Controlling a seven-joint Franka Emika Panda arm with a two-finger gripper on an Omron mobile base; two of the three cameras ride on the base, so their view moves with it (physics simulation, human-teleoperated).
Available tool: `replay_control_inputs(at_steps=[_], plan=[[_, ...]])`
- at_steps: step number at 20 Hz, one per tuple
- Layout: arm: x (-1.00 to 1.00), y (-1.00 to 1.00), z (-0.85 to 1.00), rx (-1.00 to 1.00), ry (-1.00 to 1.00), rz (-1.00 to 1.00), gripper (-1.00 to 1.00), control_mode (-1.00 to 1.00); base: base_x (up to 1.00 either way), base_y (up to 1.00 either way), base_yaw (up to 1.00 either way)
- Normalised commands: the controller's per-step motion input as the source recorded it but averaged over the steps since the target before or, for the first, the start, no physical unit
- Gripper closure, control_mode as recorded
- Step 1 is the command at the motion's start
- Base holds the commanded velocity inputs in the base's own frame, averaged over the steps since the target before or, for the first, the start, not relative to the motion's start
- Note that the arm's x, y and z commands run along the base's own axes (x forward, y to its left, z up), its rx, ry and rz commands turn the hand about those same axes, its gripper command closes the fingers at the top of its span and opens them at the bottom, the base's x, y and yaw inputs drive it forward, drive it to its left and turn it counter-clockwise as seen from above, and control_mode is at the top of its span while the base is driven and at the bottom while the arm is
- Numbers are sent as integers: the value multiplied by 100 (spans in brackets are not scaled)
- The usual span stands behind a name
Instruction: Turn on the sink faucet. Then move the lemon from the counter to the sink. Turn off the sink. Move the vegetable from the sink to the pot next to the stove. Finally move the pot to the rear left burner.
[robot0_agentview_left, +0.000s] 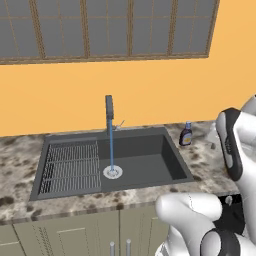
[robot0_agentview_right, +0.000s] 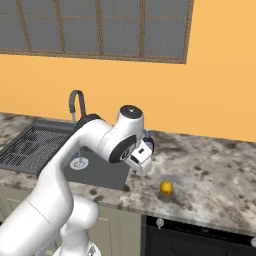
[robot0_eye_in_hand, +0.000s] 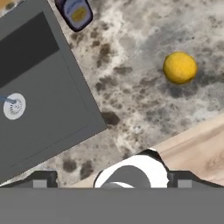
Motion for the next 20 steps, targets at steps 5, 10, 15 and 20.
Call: replay_control_inputs(at_steps=[5, 10, 15, 20], plan=[[-8, -71, -41, 0, 12, 0, -100, -100, 0, 0, 0], [9, -29, -35, 0, 0, 2, -100, -100, 0, 0, 0], [24, -42, -27, -1, 7, 9, -100, -100, 0, 0, 0], [33, -30, -10, -4, 15, 11, -100, -100, 0, 0, 0]])
